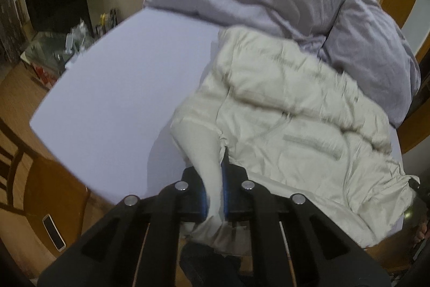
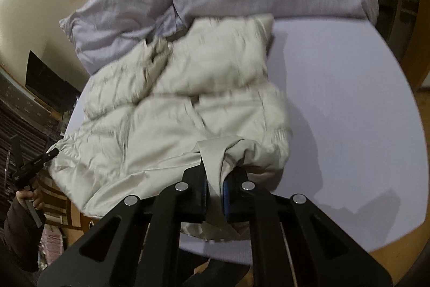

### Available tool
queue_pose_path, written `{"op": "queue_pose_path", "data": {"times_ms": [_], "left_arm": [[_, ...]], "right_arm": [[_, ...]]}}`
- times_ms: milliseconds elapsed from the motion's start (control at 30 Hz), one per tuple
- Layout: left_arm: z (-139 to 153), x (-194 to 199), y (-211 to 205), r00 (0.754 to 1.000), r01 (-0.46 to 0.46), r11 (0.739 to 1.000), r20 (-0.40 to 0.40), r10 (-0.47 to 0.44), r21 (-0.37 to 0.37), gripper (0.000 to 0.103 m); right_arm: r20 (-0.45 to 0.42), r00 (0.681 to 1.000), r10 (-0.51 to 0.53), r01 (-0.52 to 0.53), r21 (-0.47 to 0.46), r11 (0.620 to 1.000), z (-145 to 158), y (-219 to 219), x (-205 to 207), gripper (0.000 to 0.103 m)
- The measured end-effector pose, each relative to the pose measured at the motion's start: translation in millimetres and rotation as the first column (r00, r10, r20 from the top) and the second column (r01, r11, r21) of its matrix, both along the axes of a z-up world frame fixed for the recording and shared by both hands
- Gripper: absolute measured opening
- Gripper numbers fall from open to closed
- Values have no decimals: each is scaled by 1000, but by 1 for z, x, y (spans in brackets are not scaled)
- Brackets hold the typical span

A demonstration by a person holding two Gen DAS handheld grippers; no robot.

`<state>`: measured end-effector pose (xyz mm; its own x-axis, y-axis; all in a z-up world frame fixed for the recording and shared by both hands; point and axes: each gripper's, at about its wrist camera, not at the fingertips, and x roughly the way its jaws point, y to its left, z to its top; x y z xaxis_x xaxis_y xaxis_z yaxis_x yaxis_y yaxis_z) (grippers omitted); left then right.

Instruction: Fold large clothes

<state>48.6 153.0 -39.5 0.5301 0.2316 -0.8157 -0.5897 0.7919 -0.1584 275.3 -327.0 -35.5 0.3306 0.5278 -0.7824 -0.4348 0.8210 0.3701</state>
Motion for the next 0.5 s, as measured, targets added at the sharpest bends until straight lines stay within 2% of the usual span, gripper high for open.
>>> {"op": "queue_pose_path", "data": {"times_ms": [267, 500], "left_arm": [[48, 59, 22, 997, 25, 996, 67, -31, 82, 9], [64, 138, 53, 995, 54, 992, 76, -63, 118, 9]], "right_arm": [[115, 992, -41, 44, -20, 999, 35, 29, 49, 9], [135, 985, -110, 116, -34, 993, 42, 52, 103, 9]]}}
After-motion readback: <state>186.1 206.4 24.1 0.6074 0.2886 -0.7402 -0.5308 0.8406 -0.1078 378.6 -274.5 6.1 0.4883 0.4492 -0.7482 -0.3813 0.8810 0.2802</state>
